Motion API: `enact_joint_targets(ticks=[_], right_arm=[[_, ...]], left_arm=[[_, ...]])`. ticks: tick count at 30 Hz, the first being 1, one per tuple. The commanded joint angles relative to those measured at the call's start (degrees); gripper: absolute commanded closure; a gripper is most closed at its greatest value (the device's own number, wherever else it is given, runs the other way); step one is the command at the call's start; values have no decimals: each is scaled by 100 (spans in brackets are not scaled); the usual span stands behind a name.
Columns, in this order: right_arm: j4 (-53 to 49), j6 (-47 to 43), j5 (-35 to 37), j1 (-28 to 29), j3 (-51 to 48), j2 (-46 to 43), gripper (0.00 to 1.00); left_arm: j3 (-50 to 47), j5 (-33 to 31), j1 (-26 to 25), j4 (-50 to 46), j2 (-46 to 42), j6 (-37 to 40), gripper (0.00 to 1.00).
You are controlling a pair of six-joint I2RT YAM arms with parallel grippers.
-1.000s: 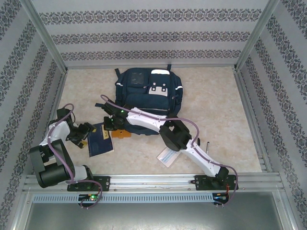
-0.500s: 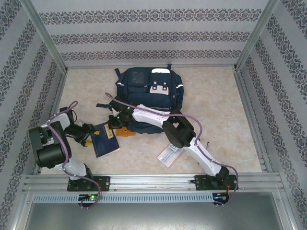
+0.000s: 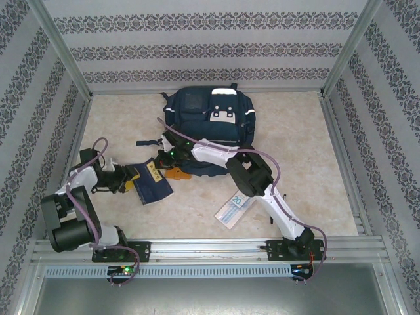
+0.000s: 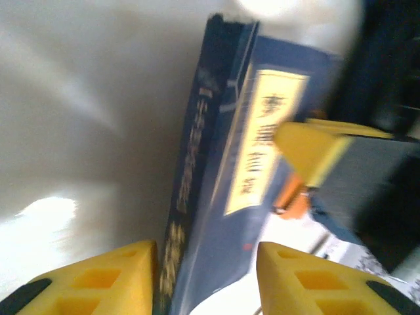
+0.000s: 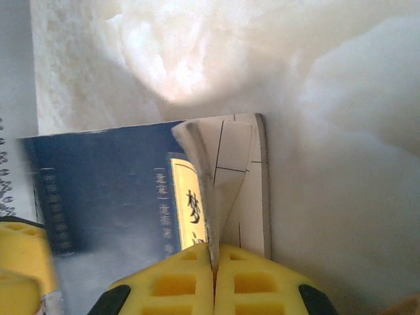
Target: Pack books, pencil case, and school supplies into a backpack
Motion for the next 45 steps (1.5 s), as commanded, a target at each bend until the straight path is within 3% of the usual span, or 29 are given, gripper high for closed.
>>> enact_joint_targets(ticks=[1, 7, 11, 14, 17, 19, 23, 28, 32, 33, 34, 35, 39, 45], right_arm=[[334, 113, -586, 331, -181, 122, 100], [589, 267, -630, 341, -359, 71, 100], [919, 390, -589, 332, -651, -156, 99], [1150, 332, -519, 307, -1005, -638, 88], [1427, 267, -552, 224, -1505, -1323, 67], [1726, 302, -698, 121, -1901, -1835, 62], [1949, 420, -1203, -214, -2759, -2946, 54], [2812, 1118, -1704, -570, -4161, -4293, 43], [2428, 929, -1659, -909, -4891, -5289, 31], [2272, 812, -1568, -1068, -5072, -5529, 26], [2120, 687, -1482, -1229, -5255, -5749, 14], [2025, 584, -1472, -1354, -5388, -5917, 13], [2020, 458, -1767, -1547, -5665, -6283, 14], [3399, 1186, -2236, -1357, -5704, -6470, 26]], left_arm=[[-7, 951, -221, 784, -84, -294, 57], [131, 561, -340, 285, 312, -11, 60], [528, -48, -360, -472, 169, 235, 88], [926, 104, -363, -894, -262, 283, 97], [1334, 349, -360, -1181, -744, 199, 100], [1434, 750, -369, -924, -1058, -141, 100], [1224, 1404, -591, 645, -1697, -1281, 100], [1292, 1365, -1416, 1601, -1967, -2205, 100], [1414, 1457, -2274, 2173, -1826, -2543, 100], [1439, 1468, -2448, 2294, -1785, -2614, 100], [1462, 1462, -2621, 2464, -1750, -2741, 100], [1469, 1443, -2744, 2632, -1729, -2866, 100], [1689, 1456, -3356, 2947, -1533, -2967, 100], [1877, 1621, -4177, 3380, -1070, -2985, 100]])
